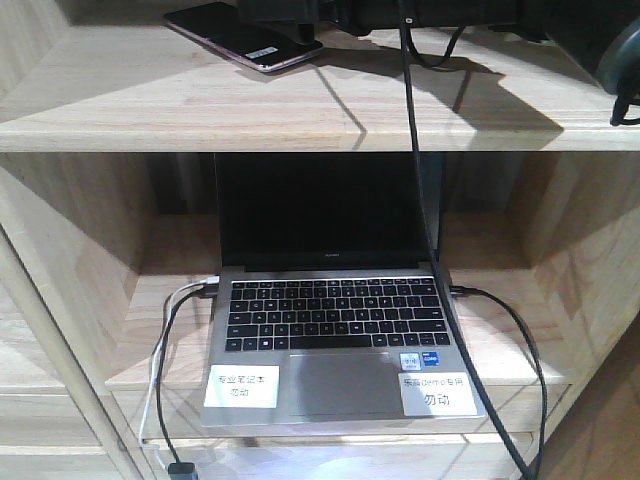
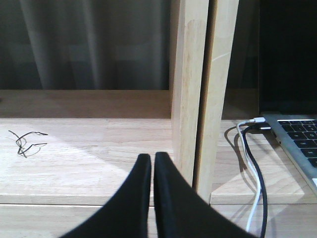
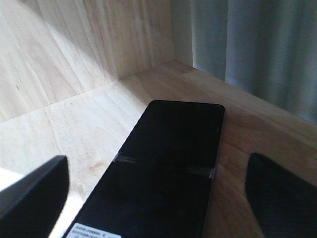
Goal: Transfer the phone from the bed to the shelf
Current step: 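Lower the phone onto the upper shelf and open the right gripper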
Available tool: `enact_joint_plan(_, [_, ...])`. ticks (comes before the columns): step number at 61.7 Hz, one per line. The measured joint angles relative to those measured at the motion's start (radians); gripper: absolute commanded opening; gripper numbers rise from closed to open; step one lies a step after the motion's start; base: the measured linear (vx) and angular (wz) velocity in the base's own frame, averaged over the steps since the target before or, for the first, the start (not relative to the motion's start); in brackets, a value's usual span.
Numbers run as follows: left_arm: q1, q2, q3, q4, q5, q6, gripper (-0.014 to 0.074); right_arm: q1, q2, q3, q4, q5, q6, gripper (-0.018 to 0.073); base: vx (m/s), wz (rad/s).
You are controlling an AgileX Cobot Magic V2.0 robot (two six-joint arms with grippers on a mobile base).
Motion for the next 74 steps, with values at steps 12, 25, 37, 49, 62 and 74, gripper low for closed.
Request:
enact_joint_plan(12, [0.0, 0.0, 0.0, 0.0, 0.0, 0.0, 0.0001, 0.0, -0.022, 0.0, -0.026, 0.0, 0.012, 0.0631, 0.0, 0.0])
enact_joint_plan(25, [0.0, 0.0, 0.0, 0.0, 0.0, 0.0, 0.0001, 0.0, -0.085, 0.0, -0.103, 0.014, 0.076, 0.0557, 0.0, 0.0])
enact_joint_plan(37, [0.0, 0.0, 0.0, 0.0, 0.0, 0.0, 0.0001, 0.0, -0.144, 0.0, -0.203, 0.073, 0.133, 0.0466, 0.0, 0.0])
enact_joint_plan(49, [0.0, 0.0, 0.0, 0.0, 0.0, 0.0, 0.0001, -0.001, -0.205, 0.0, -0.299, 0.101, 0.232, 0.0365, 0.0, 0.0])
enact_joint_plan(62, [0.0, 0.0, 0.0, 0.0, 0.0, 0.0, 0.0001, -0.001, -0.309, 0.083, -0.344, 0.077, 0.271, 0.0267, 0.0, 0.0])
enact_joint_plan(74, [0.0, 0.0, 0.0, 0.0, 0.0, 0.0, 0.0001, -0.001, -0.457, 0.336, -0.347, -0.082, 0.241, 0.0177, 0.0, 0.0])
